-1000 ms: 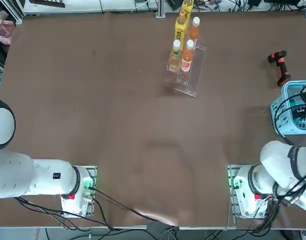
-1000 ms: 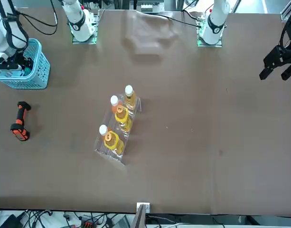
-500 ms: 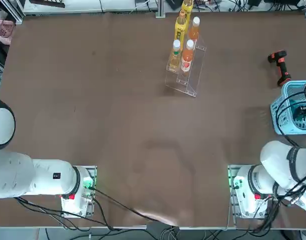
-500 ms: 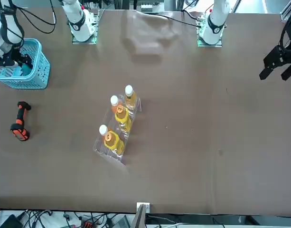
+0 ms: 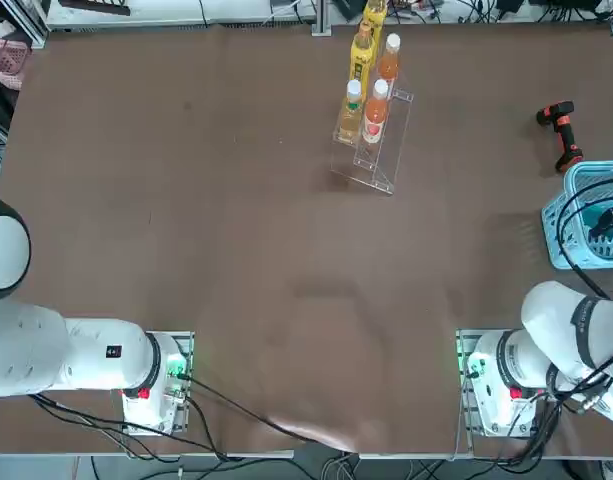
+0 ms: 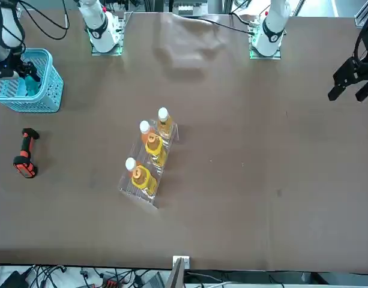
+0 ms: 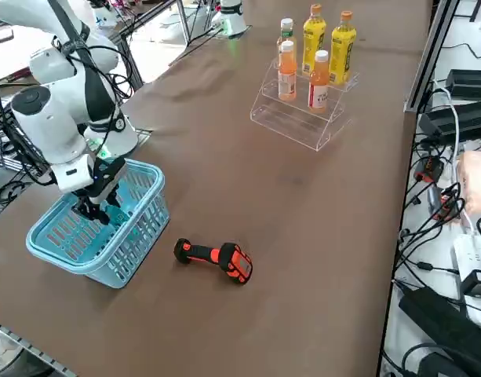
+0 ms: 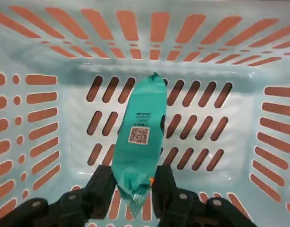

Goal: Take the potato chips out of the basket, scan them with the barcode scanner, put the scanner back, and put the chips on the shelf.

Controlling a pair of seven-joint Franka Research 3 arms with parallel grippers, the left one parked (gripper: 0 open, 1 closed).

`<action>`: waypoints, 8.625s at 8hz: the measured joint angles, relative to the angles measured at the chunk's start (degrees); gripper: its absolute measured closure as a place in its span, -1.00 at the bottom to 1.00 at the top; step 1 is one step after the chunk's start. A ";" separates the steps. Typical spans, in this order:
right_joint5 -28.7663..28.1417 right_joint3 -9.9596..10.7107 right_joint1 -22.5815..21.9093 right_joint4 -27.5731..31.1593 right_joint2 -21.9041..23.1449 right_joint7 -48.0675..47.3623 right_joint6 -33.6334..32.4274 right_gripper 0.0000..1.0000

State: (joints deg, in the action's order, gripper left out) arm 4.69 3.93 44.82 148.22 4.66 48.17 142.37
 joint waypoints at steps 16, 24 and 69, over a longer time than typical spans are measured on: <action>-6.31 -31.03 -1.48 -21.40 9.81 -18.47 -29.38 0.17; -7.94 -37.99 -4.65 -21.04 -10.38 -30.58 -9.02 0.15; 12.96 -30.92 9.31 -31.30 -27.25 -26.95 0.14 -1.00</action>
State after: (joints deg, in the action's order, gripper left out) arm 17.65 -26.99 54.12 116.92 -22.59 21.23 142.51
